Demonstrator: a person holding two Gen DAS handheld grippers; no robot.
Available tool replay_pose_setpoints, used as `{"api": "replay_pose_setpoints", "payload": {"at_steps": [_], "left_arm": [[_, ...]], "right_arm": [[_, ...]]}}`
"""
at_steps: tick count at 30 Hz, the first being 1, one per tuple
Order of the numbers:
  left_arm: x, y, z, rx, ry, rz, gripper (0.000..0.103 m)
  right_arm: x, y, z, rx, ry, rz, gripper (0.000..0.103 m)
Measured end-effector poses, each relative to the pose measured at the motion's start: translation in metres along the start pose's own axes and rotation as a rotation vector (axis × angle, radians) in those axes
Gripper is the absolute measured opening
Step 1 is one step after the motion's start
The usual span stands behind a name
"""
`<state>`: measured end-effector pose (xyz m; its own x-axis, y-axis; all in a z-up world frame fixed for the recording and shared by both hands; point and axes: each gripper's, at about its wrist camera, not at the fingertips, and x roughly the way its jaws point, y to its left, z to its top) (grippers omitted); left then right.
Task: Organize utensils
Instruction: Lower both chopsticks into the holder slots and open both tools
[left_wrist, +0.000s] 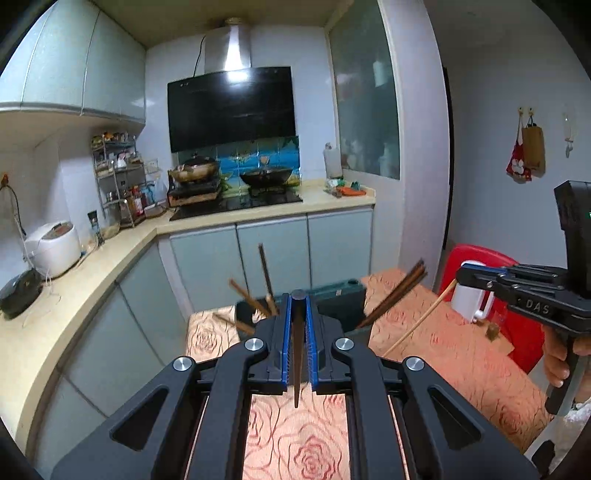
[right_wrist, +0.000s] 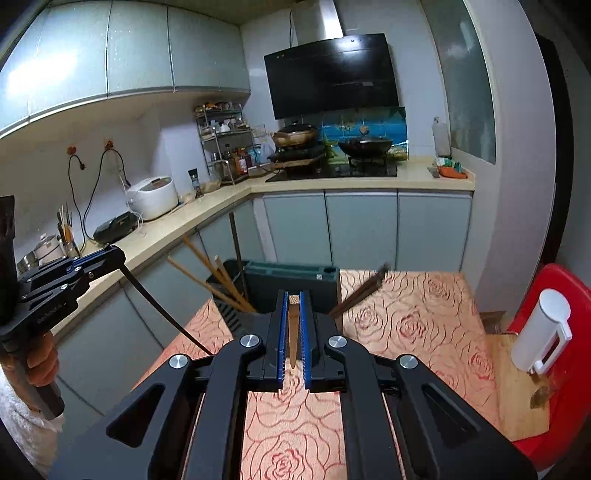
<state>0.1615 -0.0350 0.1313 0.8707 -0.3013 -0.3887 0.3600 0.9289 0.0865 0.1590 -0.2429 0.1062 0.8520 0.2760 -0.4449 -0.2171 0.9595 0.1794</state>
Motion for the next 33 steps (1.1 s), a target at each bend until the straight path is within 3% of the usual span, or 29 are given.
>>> {"api": "replay_pose_setpoints", "payload": {"at_steps": [9, 15, 19, 33], "left_arm": [[0.017, -0.016, 0.055, 0.022, -0.095, 0.029, 0.007], [0.048, -0.013, 0.075, -0.023, -0.118, 0.033, 0.007], [0.072, -0.009, 0.074, -0.041, -0.112, 0.027, 0.007], [0.141, 0.019, 0.025, -0.113, 0.047, 0.035, 0.007]], "right_arm": [[0.008, 0.000, 0.042, -0.005, -0.054, -0.034, 0.007], [0.026, 0.000, 0.058, -0.014, -0.055, -0.066, 0.007], [0.051, -0.003, 0.058, -0.013, -0.012, -0.080, 0.007], [0.117, -0.004, 0.041, -0.025, 0.133, -0.121, 0.007]]}}
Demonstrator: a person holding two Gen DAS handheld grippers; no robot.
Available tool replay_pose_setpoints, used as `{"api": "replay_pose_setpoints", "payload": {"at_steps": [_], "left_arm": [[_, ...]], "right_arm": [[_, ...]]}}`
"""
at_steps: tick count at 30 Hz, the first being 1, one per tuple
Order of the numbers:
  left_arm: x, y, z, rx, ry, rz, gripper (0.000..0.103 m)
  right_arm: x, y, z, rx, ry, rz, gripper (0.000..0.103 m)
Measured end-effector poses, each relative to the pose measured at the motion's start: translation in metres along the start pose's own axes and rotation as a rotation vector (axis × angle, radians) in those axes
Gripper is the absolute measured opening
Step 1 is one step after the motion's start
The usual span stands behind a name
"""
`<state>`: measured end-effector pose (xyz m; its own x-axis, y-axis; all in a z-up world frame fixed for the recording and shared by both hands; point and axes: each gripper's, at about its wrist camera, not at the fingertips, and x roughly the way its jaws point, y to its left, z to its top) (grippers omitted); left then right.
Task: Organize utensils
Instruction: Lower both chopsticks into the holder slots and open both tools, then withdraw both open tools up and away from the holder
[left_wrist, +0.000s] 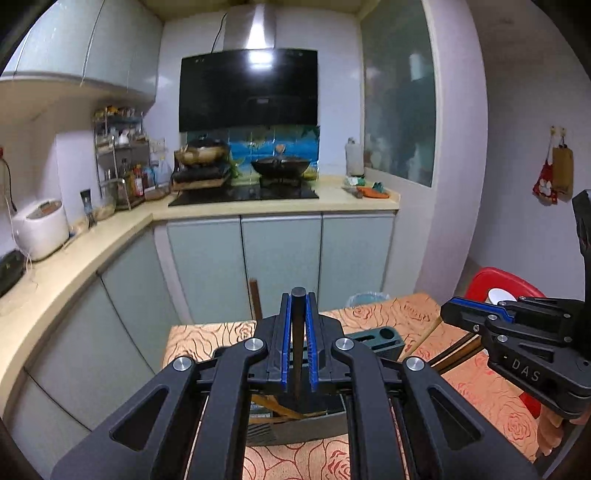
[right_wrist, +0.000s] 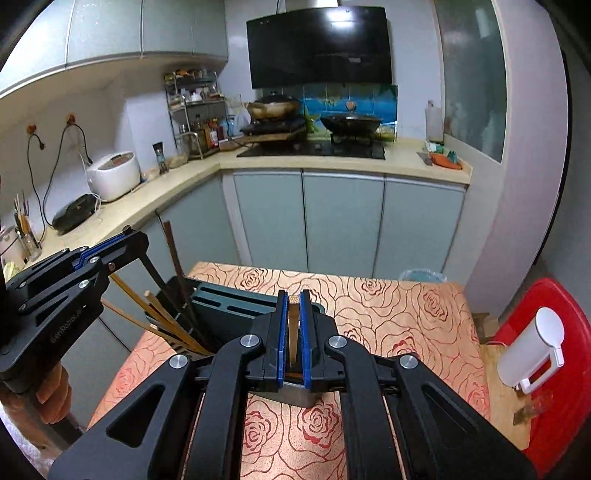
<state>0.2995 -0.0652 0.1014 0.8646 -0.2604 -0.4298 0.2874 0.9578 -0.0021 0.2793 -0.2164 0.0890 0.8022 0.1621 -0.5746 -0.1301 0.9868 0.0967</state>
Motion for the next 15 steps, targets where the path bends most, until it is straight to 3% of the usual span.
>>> {"api": "replay_pose_setpoints", "payload": {"at_steps": [4, 6, 11, 13, 15], "left_arm": [[0.002, 0.005, -0.004, -0.006, 0.015, -0.007, 0.013], [-0.002, 0.008, -0.005, -0.010, 0.007, 0.003, 0.040], [-0.012, 0.012, -0.003, -0.029, -0.016, 0.007, 0.066], [-0.017, 0.013, -0.003, -0.030, -0.026, 0.013, 0.069], [-0.023, 0.013, -0.003, -0.032, -0.030, 0.012, 0.073]], "right_arm": [[0.011, -0.005, -0.004, 0.017, 0.024, 0.024, 0.007], [0.013, -0.007, -0.004, 0.026, 0.030, 0.030, 0.008], [0.011, -0.007, -0.008, 0.024, 0.032, 0.043, 0.014], [0.007, -0.006, -0.009, 0.028, 0.024, 0.044, 0.027], [0.002, -0.008, -0.010, 0.033, 0.015, 0.046, 0.029]]}}
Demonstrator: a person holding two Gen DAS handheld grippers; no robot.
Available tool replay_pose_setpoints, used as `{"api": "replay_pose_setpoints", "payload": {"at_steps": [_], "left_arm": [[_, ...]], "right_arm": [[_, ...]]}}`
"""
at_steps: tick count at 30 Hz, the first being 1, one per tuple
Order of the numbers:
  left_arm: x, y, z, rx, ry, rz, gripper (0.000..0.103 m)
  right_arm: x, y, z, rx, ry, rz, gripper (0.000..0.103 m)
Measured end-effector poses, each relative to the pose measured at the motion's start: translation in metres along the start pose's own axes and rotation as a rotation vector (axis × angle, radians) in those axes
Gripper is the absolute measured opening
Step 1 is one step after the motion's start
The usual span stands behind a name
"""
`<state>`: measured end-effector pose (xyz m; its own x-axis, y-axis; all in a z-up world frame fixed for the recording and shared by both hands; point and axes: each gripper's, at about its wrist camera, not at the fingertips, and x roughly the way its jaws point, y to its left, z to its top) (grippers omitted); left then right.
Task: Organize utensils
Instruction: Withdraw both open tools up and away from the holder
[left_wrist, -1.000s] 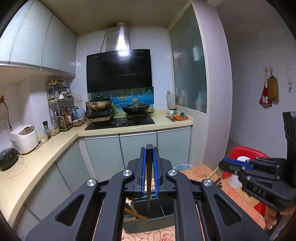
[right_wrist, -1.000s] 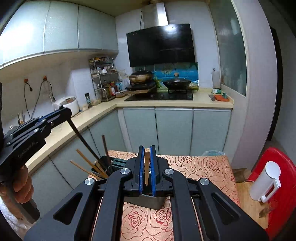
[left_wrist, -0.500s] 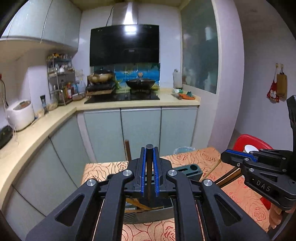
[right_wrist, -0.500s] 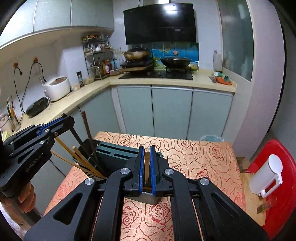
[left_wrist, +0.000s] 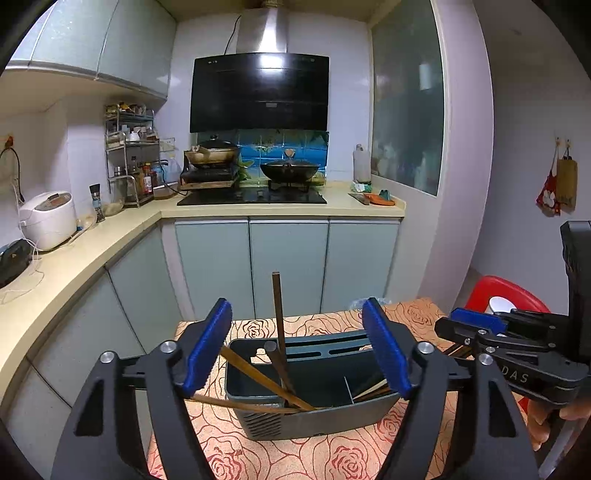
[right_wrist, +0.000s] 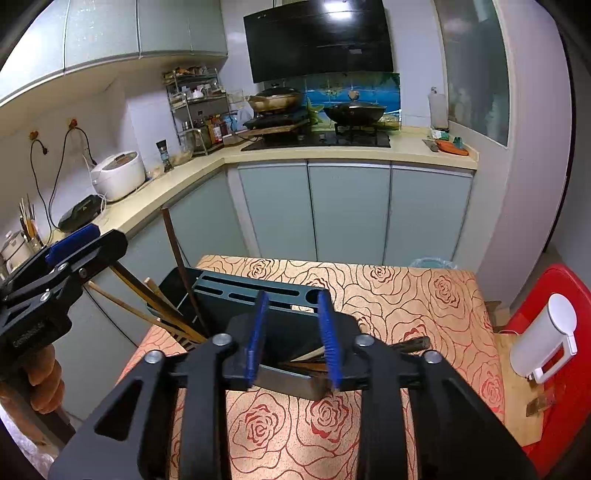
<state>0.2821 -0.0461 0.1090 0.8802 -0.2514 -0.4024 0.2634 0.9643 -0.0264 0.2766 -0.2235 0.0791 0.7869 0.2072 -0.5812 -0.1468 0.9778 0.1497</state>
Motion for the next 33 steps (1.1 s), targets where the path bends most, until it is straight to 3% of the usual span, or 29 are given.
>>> {"api": "replay_pose_setpoints", "payload": {"at_steps": [2, 7, 16, 24, 33], "left_arm": [[-0.005, 0.001, 0.001, -0.001, -0.006, 0.003, 0.076], [-0.023, 0.001, 0.000, 0.003, -0.023, 0.020, 0.085], [-0.054, 0.001, -0.018, 0.028, -0.025, 0.086, 0.091], [-0.090, 0.000, -0.054, 0.045, -0.034, 0.125, 0.095], [-0.114, -0.004, -0.106, 0.077, -0.045, 0.178, 0.096]], "right_arm": [[-0.006, -0.001, 0.000, 0.004, -0.010, 0.001, 0.031], [-0.028, -0.005, 0.000, 0.033, -0.061, -0.003, 0.054], [-0.068, -0.003, -0.019, 0.057, -0.148, -0.019, 0.085], [-0.092, 0.003, -0.052, 0.060, -0.201, -0.025, 0.096], [-0.098, 0.023, -0.111, 0.013, -0.198, -0.058, 0.096]]}}
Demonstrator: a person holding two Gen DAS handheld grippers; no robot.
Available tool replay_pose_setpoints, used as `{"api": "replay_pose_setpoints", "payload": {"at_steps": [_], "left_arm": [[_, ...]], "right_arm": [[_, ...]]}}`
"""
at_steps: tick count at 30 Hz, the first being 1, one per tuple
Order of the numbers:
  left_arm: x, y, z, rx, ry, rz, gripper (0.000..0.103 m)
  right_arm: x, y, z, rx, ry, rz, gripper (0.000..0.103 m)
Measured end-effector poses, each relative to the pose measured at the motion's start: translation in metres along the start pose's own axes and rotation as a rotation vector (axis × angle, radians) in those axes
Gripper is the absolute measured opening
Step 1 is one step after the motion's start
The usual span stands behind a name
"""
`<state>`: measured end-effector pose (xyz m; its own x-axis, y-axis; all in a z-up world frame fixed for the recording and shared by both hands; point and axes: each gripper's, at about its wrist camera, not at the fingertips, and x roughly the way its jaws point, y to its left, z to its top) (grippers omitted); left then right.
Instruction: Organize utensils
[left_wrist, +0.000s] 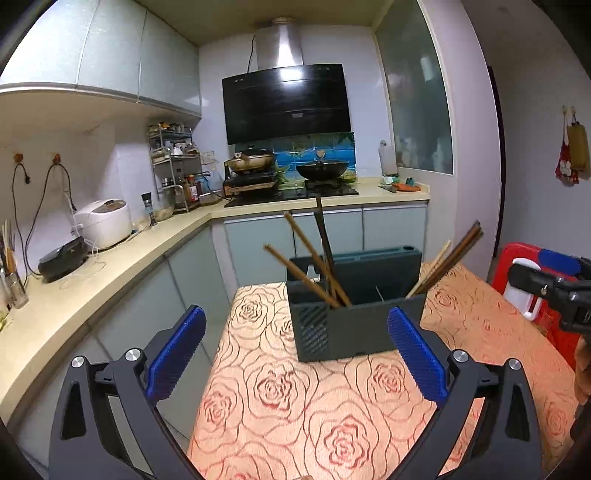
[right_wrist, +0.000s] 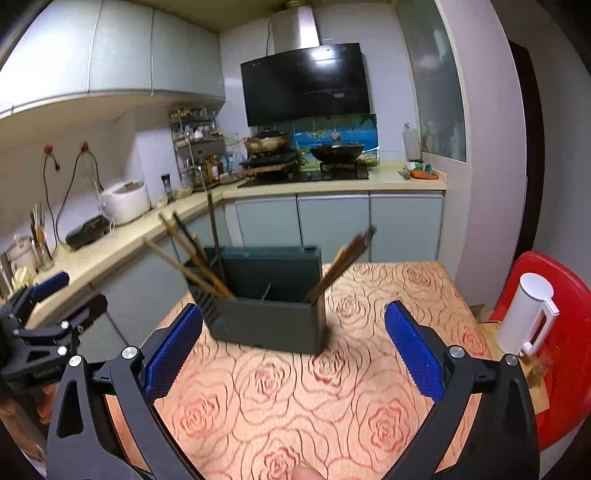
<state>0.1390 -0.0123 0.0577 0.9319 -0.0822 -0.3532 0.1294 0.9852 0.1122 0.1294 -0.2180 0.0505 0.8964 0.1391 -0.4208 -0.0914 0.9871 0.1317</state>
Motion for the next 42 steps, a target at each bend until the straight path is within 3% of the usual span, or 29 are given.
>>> {"api": "replay_pose_setpoints", "payload": {"at_steps": [5, 15, 42], "left_arm": [[-0.022, -0.001, -0.017, 0.013, -0.053, 0.055, 0.096], [-0.045, -0.006, -0.029, -0.021, -0.083, 0.020, 0.096], [-0.039, -0.017, -0.042, -0.024, -0.033, -0.014, 0.096]], "right_arm": [[-0.016, 0.009, -0.028, -0.029, -0.042, -0.037, 0.096], [-0.044, 0.021, -0.046, -0.039, -0.108, -0.044, 0.096], [-0.050, 0.028, -0.052, -0.041, -0.133, -0.066, 0.096]]}}
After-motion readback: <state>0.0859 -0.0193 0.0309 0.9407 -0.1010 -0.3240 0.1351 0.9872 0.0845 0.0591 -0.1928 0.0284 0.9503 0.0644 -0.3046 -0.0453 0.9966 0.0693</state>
